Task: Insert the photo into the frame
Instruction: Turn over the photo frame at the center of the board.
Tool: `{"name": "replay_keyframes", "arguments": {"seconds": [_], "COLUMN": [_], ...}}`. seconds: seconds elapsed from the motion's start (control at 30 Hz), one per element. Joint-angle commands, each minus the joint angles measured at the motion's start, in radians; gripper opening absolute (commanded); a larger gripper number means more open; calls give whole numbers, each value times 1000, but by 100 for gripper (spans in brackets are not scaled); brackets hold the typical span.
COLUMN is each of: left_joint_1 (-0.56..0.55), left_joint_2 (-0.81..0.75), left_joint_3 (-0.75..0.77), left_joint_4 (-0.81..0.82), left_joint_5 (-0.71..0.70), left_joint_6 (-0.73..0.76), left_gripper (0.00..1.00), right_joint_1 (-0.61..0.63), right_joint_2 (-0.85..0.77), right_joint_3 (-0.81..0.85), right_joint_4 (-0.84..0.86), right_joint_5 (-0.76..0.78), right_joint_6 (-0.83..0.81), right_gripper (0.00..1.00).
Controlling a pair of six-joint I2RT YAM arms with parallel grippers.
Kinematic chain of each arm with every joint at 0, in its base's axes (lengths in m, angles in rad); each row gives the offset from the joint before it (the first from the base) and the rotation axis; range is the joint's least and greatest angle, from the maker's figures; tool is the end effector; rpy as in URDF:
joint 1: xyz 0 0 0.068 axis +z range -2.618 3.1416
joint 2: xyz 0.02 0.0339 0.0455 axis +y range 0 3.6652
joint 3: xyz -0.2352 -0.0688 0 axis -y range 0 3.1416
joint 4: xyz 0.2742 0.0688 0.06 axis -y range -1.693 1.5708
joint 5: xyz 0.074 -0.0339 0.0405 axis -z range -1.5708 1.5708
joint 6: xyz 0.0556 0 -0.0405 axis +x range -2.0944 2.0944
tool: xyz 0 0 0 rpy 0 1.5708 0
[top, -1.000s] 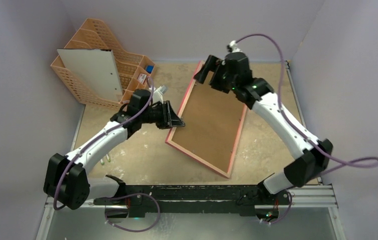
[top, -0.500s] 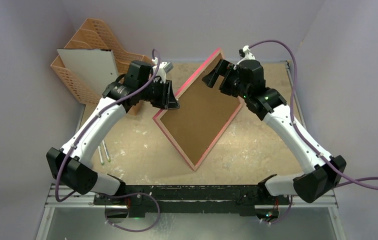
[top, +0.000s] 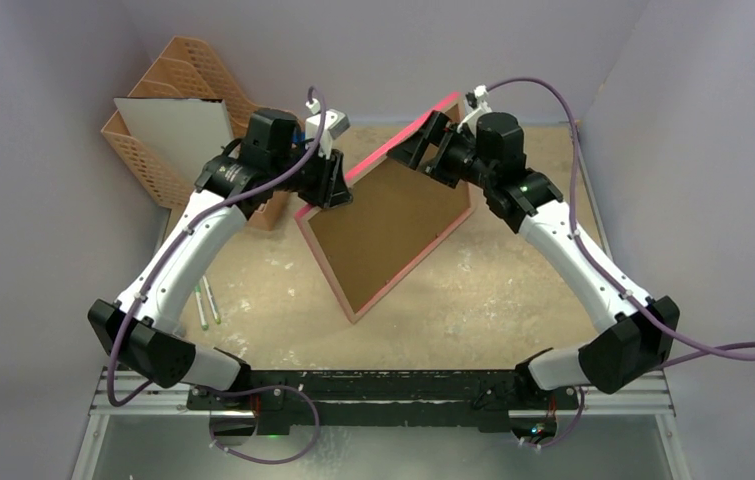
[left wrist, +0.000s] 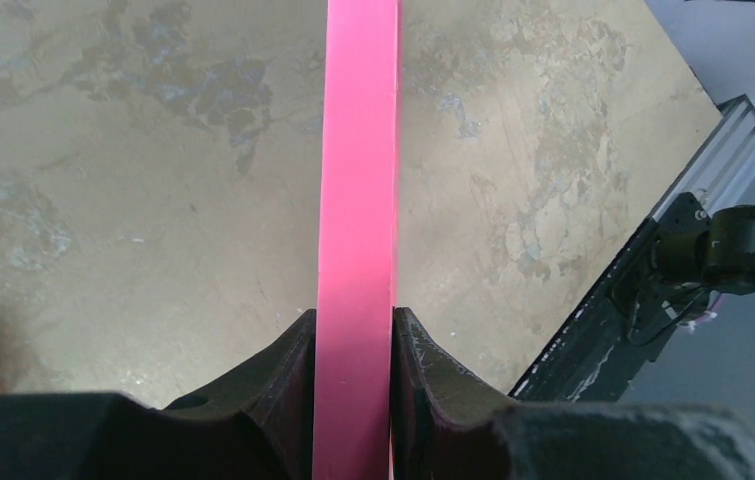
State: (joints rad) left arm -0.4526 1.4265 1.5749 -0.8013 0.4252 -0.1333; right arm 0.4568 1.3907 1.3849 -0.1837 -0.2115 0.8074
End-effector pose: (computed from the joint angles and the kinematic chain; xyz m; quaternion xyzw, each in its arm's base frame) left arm 0.3025 -0.1726 0.3704 0.2316 0.8503 -0.3062 0.3600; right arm 0.3345 0.1774 0.3791 0.0675 0.7665 0.4399 0.4630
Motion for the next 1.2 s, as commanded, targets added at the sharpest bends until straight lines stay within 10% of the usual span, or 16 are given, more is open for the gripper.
{"name": "replay_keyframes", "arguments": {"seconds": [0.0, 0.77, 1.17], "left_joint_1": [0, -27, -28], "left_joint_2": [-69, -99, -144], "left_joint_3": [74, 85, 35], "left_joint_4": [116, 66, 89], "left_joint_5": [-13, 34, 159], "left_joint_6": [111, 207, 257], "left_gripper": [0, 3, 24], "right_joint_1": [-6, -11, -11], "right_joint_2": [23, -32, 64], "right_joint_3": [26, -35, 53], "right_joint_4": [56, 154, -46], "right_joint_5": [-109, -241, -167], "right_joint_6": [41, 148, 168], "right_gripper": [98, 96, 83]}}
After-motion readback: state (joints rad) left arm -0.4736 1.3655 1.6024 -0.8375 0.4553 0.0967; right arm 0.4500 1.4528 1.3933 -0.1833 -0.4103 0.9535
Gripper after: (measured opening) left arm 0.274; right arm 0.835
